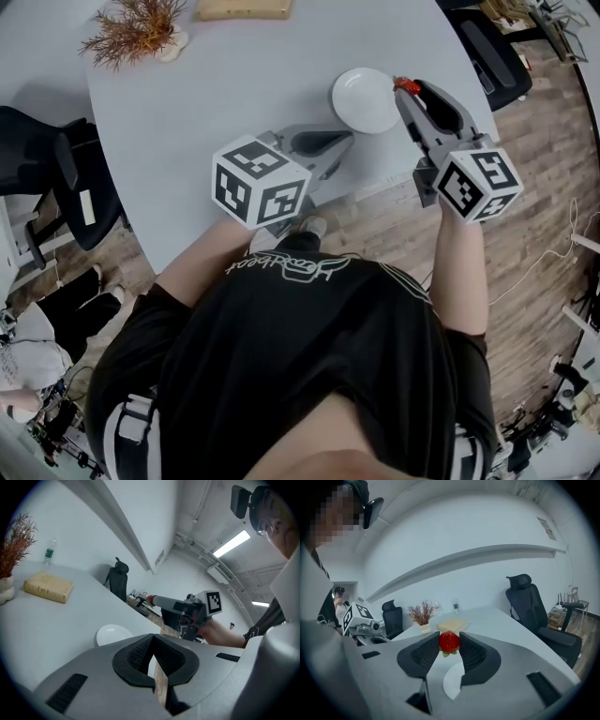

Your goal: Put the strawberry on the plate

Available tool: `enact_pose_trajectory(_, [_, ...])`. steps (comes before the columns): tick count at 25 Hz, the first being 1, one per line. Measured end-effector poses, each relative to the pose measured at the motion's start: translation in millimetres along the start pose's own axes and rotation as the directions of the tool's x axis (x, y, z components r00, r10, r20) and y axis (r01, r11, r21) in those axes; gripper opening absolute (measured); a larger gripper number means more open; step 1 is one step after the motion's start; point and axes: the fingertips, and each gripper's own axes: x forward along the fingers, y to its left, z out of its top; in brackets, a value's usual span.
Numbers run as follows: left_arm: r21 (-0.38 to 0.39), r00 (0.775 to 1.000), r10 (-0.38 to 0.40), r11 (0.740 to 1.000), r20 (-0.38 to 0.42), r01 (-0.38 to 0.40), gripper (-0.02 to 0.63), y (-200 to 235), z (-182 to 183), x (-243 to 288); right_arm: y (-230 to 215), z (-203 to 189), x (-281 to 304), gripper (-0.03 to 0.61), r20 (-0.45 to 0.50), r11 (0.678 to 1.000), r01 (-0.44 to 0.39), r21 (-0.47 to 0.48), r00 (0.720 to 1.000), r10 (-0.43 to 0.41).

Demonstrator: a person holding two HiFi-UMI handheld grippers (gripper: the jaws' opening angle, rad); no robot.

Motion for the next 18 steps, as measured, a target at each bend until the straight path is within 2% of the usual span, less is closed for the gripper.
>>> enact_pose_trajectory(5, [-0.029,1.000,0.015,0.999,-0.005,-0.015,0.008,9,-9,-1,-11,-25,27,0.124,-0.044,1.000,0.013,0.009,0.999,-0.012])
enact_pose_trajectory(8, [-0.050,1.000,0.028,0.998,0.005,-0.027,0.008,14,-11,-3,-17,-43,41,0.124,-0.082,0.999,0.024,-0.031,0.996,-0.026])
enact_pose_trajectory(10, [-0.072,0.999,0.033,0.997,0.017,-0.032,0.008,19,-11,-5,-21,-55,49,0.124,-0.112,0.997,0.040,-0.062,0.993,-0.046])
enact_pose_trajectory(13, [-0.107,0.998,0.047,0.993,0.038,-0.042,0.008,26,-10,-10,-31,-71,58,0.124,-0.136,0.996,0.075,-0.058,0.987,-0.082])
enact_pose_trajectory(18, [-0.132,0.996,0.075,0.989,0.039,-0.069,0.008,38,-16,-16,-45,-101,73,0.124,-0.195,0.990,0.111,-0.084,0.973,-0.126])
